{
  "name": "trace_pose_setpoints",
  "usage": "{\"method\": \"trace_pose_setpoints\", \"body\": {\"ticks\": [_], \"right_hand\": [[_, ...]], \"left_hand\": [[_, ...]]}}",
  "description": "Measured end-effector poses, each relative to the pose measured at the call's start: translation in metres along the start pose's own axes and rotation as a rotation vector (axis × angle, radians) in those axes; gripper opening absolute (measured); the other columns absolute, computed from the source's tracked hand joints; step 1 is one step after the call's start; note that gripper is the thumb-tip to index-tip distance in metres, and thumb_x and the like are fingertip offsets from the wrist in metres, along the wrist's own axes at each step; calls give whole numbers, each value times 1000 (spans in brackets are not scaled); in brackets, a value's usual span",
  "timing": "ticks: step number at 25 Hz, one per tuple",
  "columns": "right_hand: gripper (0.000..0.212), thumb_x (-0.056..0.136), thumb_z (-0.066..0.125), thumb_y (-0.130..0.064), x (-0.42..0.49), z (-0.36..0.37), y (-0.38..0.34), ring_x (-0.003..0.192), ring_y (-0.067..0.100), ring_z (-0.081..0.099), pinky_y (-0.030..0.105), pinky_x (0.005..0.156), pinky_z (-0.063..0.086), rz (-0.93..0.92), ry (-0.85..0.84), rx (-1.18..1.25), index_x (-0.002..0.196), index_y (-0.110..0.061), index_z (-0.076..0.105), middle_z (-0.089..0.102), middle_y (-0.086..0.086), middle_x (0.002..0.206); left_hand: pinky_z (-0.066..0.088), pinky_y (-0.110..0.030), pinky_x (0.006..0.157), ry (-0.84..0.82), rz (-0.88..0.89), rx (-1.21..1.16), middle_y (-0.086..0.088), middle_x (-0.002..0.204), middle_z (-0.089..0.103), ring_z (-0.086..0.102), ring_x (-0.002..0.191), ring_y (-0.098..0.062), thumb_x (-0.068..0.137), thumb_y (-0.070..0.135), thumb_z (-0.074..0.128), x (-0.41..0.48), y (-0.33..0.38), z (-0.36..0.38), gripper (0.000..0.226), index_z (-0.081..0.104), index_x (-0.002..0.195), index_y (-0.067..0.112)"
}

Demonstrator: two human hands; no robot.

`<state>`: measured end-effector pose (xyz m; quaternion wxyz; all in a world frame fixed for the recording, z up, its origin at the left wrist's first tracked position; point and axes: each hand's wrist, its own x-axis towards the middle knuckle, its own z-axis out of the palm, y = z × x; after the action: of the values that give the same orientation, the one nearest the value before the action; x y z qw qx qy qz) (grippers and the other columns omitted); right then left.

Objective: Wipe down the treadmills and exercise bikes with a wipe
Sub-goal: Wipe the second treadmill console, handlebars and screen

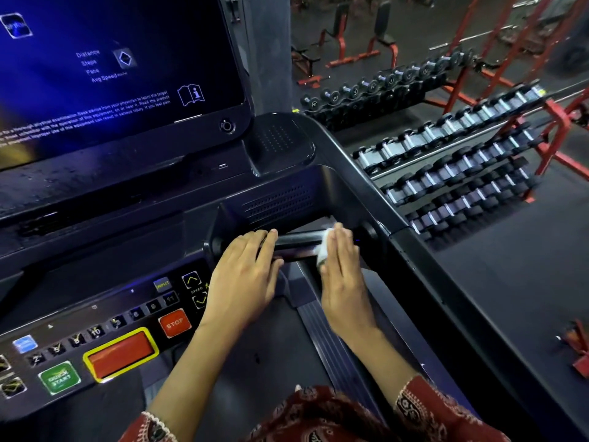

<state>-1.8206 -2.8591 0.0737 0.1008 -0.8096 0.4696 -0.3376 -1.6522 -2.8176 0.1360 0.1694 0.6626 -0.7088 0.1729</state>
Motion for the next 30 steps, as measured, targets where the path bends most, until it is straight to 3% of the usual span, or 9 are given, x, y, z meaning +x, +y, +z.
{"method": "trace_pose_setpoints", "body": {"ticks": [2, 3, 7, 11, 15, 20, 23, 26, 30], "right_hand": [[51, 95, 34, -5, 13, -3, 6, 144, 29, 22, 39, 119, 16, -135, -34, -75, 146, 3, 30, 31, 19, 152], [50, 95, 34, -6, 17, -4, 13, 143, 29, 25, 40, 118, 18, -116, -8, -108, 144, 4, 34, 35, 19, 150], [51, 97, 29, -11, 9, 1, 14, 145, 30, 17, 46, 118, 18, 153, 121, -117, 146, 4, 27, 28, 19, 153], [63, 82, 34, 6, 17, 17, -45, 144, 30, 18, 43, 120, 13, -54, 18, -22, 145, 2, 31, 34, 19, 150], [48, 92, 37, -8, 28, 12, -50, 135, 29, 38, 39, 117, 17, -289, -54, -78, 139, 1, 43, 48, 17, 142], [47, 99, 36, -23, 26, 1, -38, 132, 33, 42, 42, 116, 20, -156, -9, -135, 138, 3, 43, 49, 19, 138], [46, 93, 39, -17, 38, 18, -79, 125, 34, 49, 39, 116, 16, -292, -77, -85, 133, 3, 50, 56, 18, 131], [44, 93, 44, -13, 44, 15, -75, 125, 28, 50, 38, 115, 22, -421, -115, -111, 134, 0, 51, 58, 14, 130], [40, 102, 38, -19, 30, -8, -19, 126, 31, 51, 40, 112, 30, -210, -50, -152, 133, 3, 51, 56, 18, 133]], "left_hand": [[50, -42, 91, 2, 1, 0, -18, 112, 64, 63, 99, -32, 91, 29, 43, 0, 0, -1, 47, 60, 122, -2], [50, -42, 91, 2, -1, 0, -18, 112, 64, 63, 100, -32, 91, 29, 43, -1, 0, -1, 47, 60, 122, -2], [49, -42, 93, -13, 23, 6, -19, 115, 63, 62, 102, -33, 91, 27, 41, -1, -2, -2, 47, 60, 123, -3], [38, -42, 103, 21, 63, 44, -22, 118, 63, 61, 109, -37, 89, 17, 43, -10, -14, -12, 42, 62, 118, -6], [31, -44, 107, 82, -37, 108, -21, 124, 60, 53, 121, -37, 91, 17, 46, -28, -36, -29, 40, 61, 119, -6], [30, -44, 109, 56, -90, 75, -18, 128, 58, 49, 124, -35, 93, 21, 43, -32, -34, -29, 43, 59, 123, -4], [30, -44, 108, 63, -88, 40, -19, 125, 60, 50, 122, -37, 91, 18, 45, -32, -35, -29, 41, 60, 121, -6], [30, -44, 108, 62, -80, 27, -20, 124, 60, 51, 121, -39, 90, 17, 47, -32, -36, -30, 40, 60, 120, -6], [22, -43, 112, 44, -79, 36, -24, 121, 61, 50, 122, -41, 90, 17, 42, -29, -26, -27, 42, 61, 117, -10]]}}
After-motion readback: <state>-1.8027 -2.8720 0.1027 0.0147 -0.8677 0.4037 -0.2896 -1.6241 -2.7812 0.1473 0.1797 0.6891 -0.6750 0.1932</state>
